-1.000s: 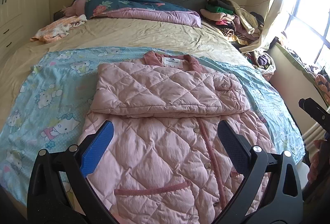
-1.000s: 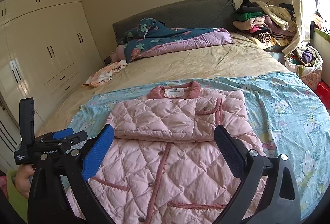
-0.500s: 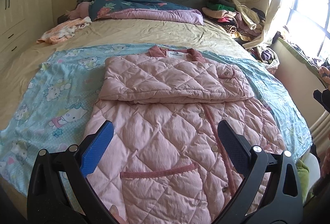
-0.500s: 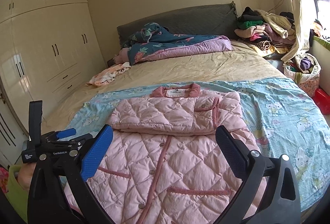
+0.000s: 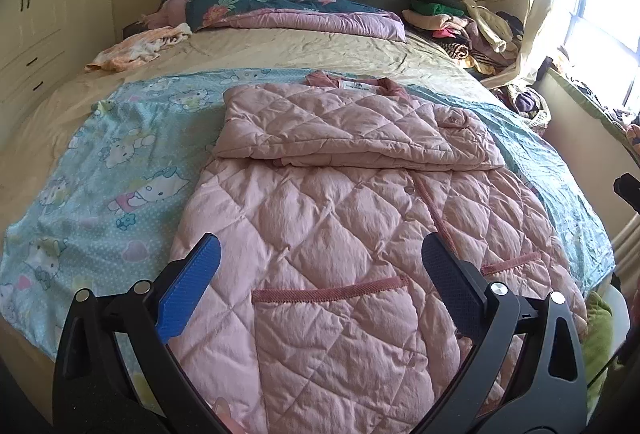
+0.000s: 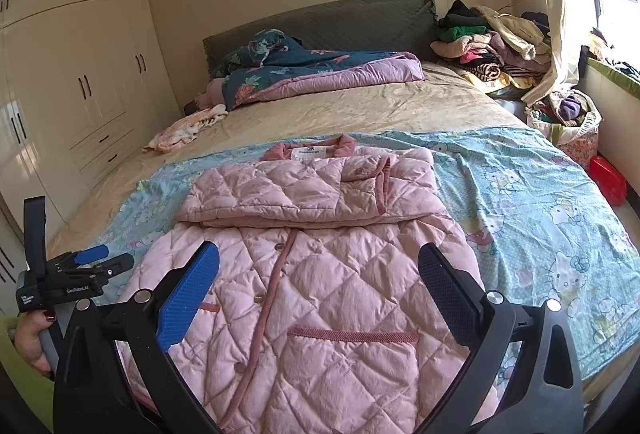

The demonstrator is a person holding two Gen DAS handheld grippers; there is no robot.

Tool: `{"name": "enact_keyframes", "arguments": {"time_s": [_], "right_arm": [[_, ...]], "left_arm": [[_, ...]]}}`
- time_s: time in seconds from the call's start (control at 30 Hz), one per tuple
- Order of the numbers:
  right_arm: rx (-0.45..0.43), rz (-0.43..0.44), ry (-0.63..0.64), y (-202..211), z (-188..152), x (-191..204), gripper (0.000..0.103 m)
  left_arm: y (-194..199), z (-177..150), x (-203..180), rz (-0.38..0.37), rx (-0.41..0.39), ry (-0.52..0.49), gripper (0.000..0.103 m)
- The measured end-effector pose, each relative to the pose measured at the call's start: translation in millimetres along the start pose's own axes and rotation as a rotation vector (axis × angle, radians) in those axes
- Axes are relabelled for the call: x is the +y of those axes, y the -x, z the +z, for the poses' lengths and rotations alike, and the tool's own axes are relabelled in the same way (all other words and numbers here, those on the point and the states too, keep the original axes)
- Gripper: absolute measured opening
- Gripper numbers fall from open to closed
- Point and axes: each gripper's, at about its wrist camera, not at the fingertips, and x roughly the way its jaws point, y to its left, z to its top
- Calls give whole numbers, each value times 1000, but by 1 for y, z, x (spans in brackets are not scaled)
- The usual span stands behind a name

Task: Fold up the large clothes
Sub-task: 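Move both tools toward the jacket hem, then grasp the ribbed hem with both grippers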

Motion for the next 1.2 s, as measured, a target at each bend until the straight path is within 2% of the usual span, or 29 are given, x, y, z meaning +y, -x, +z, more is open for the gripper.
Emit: {"name": "enact_keyframes", "arguments": {"time_s": [0.27,0.7,1.07,1.2], "right_arm": [[46,-62,-13,-4,-24,-19,99],[122,-146,-30,-14,-60,-48,99],[124,-169,-47,-5,-70,-64,99],[135,-174,-51,-4,-74,-68,99]], "left_arm": [[-2,-24,12,33,20,-12,94],[-7,-58,47,68,67,38,94],[-4,-89,83,69,109,100,93],[-1,-100,94,49,129,122,70]]}}
